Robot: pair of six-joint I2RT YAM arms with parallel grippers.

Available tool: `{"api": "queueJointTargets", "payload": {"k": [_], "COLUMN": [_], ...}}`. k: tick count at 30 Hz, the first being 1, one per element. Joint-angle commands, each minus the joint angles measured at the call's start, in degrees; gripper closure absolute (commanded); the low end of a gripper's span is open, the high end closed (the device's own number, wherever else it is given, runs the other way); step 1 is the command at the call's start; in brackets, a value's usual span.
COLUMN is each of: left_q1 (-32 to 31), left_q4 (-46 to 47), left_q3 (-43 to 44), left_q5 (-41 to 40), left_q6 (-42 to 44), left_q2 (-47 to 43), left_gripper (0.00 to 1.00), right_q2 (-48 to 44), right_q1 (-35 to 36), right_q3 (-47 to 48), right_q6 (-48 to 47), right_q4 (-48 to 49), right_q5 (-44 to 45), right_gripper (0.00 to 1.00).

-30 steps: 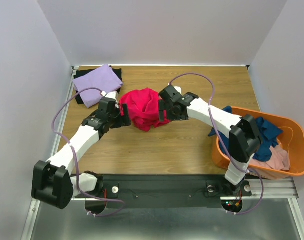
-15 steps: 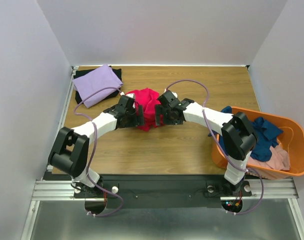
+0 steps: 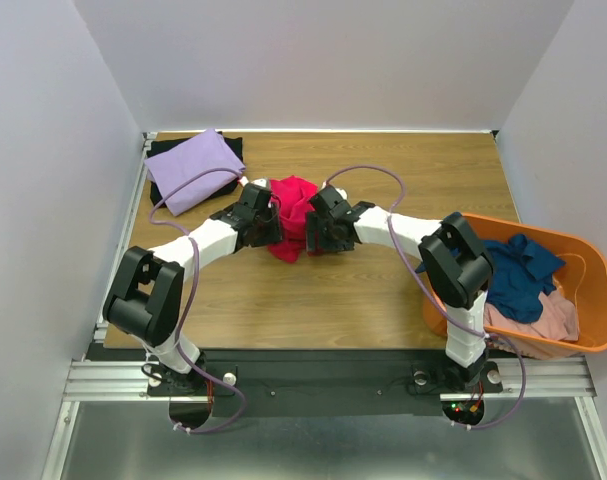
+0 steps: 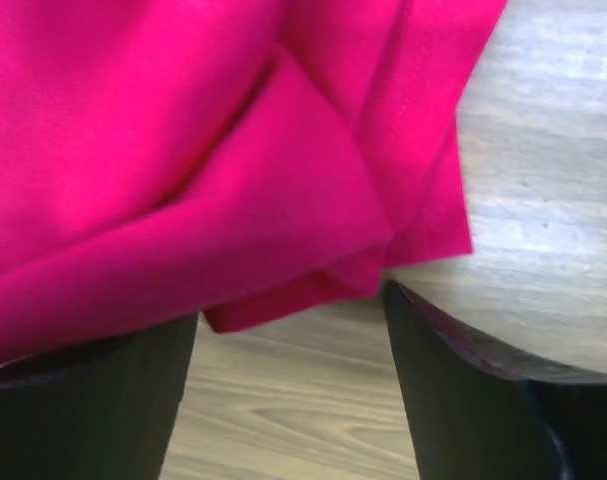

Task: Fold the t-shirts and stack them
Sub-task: Flatten the tshirt out

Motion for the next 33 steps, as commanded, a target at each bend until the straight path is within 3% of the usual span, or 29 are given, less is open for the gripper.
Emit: {"api": "queueJointTargets", "payload": {"k": [1, 2, 5, 6, 7, 8, 9, 16, 22, 24, 26, 27, 28, 29, 31, 33], "left_q1": [-0.22, -0.22, -0.22, -0.22, -0.22, -0.13, -0.13, 0.39, 1.89, 3.28, 4.52, 4.61, 4.61, 4.53, 4.18, 3.74], "left_q4": [1.99, 1.38, -0.03, -1.34, -1.87, -4.14, -5.73, -24.44, -38.34, -38.62, -39.14, -39.14, -38.71, -38.10, -35.03, -31.96], "left_q3": [2.39, 2.66, 3.27, 3.80, 3.80, 4.76, 5.64, 16.71, 23.84, 22.18, 22.08, 22.52, 22.78, 22.78, 22.09, 20.16], "left_q5": [-2.38, -3.08, -3.96, -3.62, -3.61, -2.92, -2.82, -1.06, -8.78, -14.41, -16.52, -18.79, -19.51, -19.69, -18.74, -15.75], "left_q6": [-0.58, -0.49, 1.43, 3.27, 3.29, 5.81, 7.05, 17.51, 20.16, 18.76, 16.83, 14.74, 14.11, 13.40, 12.17, 11.20], "left_q2": [-0.67, -0.93, -2.60, -3.74, -3.75, -4.88, -5.33, -8.67, -5.17, -3.76, -1.64, -1.47, -1.55, -2.60, -5.05, -6.64], "left_gripper": [0.90, 1.00, 1.00, 1.00, 1.00, 1.00, 1.00, 1.00, 1.00, 0.88, 0.65, 0.15, 0.10, 0.05, 0.02, 0.02], "right_q2": [2.25, 2.69, 2.35, 1.30, 0.42, -0.55, -2.91, -17.33, -24.02, -23.50, -22.54, -22.18, -21.40, -21.04, -19.81, -19.02], "right_q1": [-0.34, -0.43, -0.61, -1.13, -1.13, -1.74, -2.10, -4.83, -6.40, -8.24, -10.44, -10.54, -10.54, -10.54, -10.45, -10.54], "right_q3": [1.81, 2.07, 2.34, 2.08, 1.81, 1.64, 1.29, -0.30, -0.12, -1.61, -1.71, -1.62, -1.10, -0.92, -0.39, 0.05], "right_q6": [0.10, -0.42, -1.47, -1.83, -1.92, -2.09, -2.18, -7.36, -9.65, -7.64, -6.14, -5.35, -5.17, -4.82, -3.85, -3.50], "right_q4": [2.23, 2.23, 2.23, 2.23, 2.23, 2.23, 2.14, -1.72, -9.54, -10.86, -11.74, -12.18, -12.27, -12.27, -12.36, -12.36], "right_q5": [1.66, 1.84, 2.89, 4.02, 4.73, 5.44, 6.40, 13.52, 22.40, 22.06, 20.74, 20.30, 19.34, 18.46, 16.53, 14.94], "right_gripper": [0.33, 0.38, 0.59, 0.77, 0.77, 0.92, 0.98, 1.00, 1.00, 0.99, 0.91, 0.86, 0.77, 0.61, 0.45, 0.39]}}
